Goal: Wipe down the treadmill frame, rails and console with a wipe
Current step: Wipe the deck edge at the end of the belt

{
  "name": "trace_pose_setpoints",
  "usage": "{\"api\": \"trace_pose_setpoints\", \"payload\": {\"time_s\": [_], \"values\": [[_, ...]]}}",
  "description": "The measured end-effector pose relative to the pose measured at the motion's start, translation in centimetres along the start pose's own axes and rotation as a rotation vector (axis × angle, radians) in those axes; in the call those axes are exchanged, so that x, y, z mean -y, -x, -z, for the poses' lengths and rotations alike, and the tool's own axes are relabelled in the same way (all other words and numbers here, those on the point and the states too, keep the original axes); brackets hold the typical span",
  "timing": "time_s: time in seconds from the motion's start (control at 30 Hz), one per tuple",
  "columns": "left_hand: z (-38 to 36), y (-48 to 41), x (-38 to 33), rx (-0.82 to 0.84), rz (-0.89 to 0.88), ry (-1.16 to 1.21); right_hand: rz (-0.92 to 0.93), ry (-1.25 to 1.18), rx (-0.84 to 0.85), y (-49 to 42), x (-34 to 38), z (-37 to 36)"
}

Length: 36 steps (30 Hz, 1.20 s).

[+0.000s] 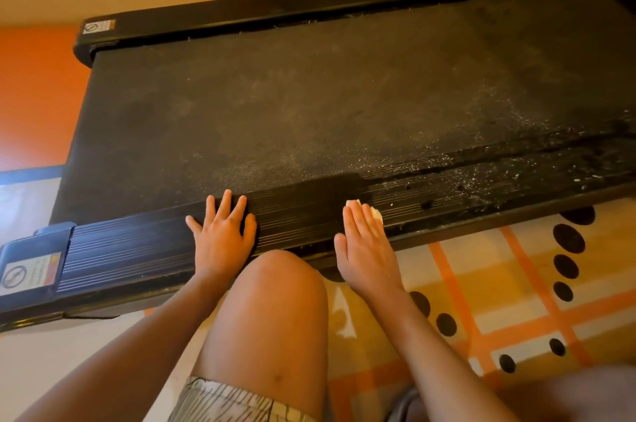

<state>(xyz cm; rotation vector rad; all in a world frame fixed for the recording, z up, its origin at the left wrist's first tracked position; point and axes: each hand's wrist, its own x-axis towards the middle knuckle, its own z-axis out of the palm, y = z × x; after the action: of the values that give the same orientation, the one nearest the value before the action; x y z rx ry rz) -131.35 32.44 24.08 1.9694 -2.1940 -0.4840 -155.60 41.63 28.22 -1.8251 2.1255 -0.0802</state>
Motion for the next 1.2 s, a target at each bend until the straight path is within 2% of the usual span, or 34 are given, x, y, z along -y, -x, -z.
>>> {"api": "trace_pose_setpoints", "payload": {"time_s": [0.3, 0.47, 0.6, 0.83, 1.0, 1.07, 1.2], "values": [[0.2, -0.7, -2.1, 0.095, -0.247, -0.033, 0.011, 0.03, 0.063, -8.6, -0.7, 2.2], [-1.0, -2.3, -7.8, 0.142, -0.217, -0.013, 0.001, -0.033, -0.029, -3.9, -1.4, 1.4], [-2.3, -3.0, -11.3, 0.107, -0.235, -0.028, -0.019, -0.04, -0.015, -1.0, -2.2, 0.7], [-2.8, -3.0, -11.4, 0.075, -0.217, -0.063, -0.034, 0.04, 0.005, -9.3, -2.7, 2.4], [-2.7, -2.7, -11.5, 0.078, -0.209, -0.068, 0.04, 0.001, -0.018, -3.1, -3.4, 1.8], [-2.7, -2.7, -11.5, 0.073, -0.214, -0.069, 0.059, 0.022, 0.022, -0.8, -4.0, 1.6], [-2.7, -2.7, -11.7, 0.081, -0.214, -0.072, 0.056, 0.048, 0.017, -4.2, -4.6, 2.5]]}}
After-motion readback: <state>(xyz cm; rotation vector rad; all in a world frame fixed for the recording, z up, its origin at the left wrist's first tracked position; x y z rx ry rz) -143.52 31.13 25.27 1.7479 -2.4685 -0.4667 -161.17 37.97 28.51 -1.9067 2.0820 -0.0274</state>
